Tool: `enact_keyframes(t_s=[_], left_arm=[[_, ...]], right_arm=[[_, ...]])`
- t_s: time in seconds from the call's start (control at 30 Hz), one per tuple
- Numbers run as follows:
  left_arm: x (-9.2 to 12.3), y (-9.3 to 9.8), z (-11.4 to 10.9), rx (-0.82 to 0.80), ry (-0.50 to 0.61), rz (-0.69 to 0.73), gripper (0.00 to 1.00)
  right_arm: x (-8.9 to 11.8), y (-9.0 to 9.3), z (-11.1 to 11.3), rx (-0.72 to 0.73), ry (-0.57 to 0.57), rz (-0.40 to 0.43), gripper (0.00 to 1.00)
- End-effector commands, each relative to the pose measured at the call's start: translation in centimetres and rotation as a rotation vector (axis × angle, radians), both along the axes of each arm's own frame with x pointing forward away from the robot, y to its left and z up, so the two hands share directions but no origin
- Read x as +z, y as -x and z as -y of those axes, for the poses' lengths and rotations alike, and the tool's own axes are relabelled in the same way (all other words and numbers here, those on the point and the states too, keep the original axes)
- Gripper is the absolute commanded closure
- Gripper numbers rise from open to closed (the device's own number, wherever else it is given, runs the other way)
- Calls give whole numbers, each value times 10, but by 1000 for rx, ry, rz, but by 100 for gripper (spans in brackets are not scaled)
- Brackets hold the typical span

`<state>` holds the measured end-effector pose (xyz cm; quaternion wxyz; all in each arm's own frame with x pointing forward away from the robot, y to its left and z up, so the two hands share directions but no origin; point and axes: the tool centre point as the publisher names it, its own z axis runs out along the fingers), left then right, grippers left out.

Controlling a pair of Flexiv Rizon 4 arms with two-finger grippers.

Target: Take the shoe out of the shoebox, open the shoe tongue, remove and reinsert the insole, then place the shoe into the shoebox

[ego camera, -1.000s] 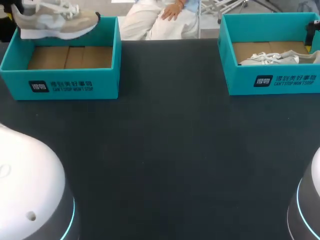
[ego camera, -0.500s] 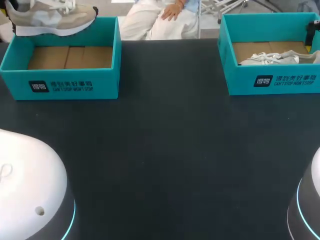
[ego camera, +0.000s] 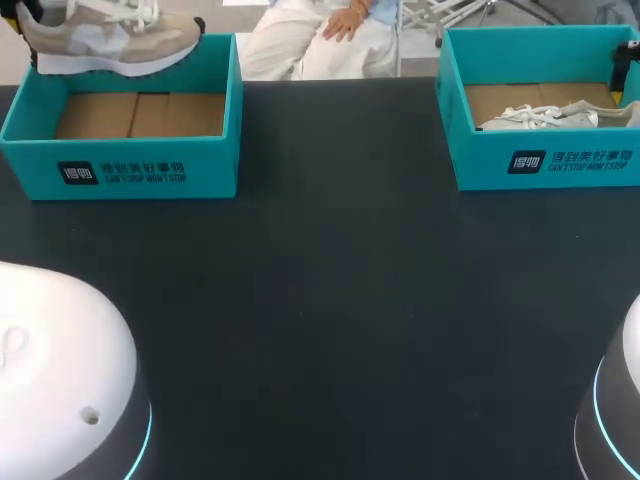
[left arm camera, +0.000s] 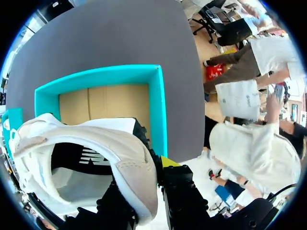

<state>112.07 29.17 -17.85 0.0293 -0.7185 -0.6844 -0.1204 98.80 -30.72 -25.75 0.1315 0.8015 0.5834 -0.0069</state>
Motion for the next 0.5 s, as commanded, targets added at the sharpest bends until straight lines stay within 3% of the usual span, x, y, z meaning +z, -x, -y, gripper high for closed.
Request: enact_keyframes(t_s=[0.03, 0.23, 0.3, 0.5], left_arm=[[25, 74, 22, 24, -22, 115, 100], [37, 111, 46, 28, 13, 116, 100], [38, 120, 55, 54, -38, 129, 100], [45, 152, 75, 114, -39, 79, 100]], right_arm=[[0, 1, 0, -1, 1, 3, 0], [0, 1, 0, -1, 1, 3, 0], [0, 1, 0, -1, 1, 3, 0], [0, 1, 0, -1, 1, 3, 0]])
